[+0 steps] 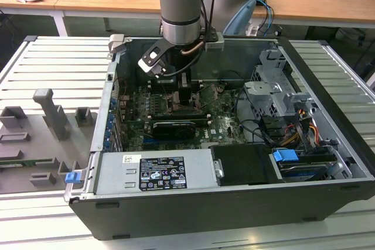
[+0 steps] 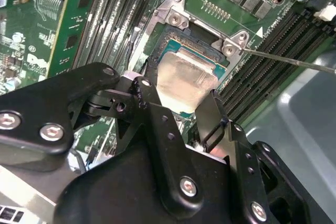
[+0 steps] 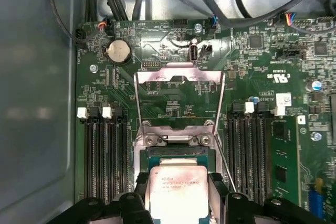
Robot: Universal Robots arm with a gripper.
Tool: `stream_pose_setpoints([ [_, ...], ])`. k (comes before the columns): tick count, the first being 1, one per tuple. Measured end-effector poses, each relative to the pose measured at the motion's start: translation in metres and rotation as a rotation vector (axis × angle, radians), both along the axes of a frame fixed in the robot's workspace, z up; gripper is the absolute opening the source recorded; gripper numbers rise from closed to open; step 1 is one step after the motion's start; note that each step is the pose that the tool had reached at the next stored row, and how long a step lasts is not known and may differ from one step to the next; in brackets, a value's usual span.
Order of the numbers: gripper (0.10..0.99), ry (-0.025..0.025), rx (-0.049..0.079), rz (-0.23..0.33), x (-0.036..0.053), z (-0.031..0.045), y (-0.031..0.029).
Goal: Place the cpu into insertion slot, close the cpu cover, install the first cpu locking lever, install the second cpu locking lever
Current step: 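Place the cpu into insertion slot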
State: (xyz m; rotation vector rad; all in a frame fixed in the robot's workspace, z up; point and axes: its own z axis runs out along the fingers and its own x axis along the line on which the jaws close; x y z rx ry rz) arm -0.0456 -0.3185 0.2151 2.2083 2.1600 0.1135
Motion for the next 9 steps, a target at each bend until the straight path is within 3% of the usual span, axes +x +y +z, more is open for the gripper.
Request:
stream_pose_setpoints([
  [9,0.529,0.0000,0.000,-0.001,0.0000,-0.0124,0.0004],
])
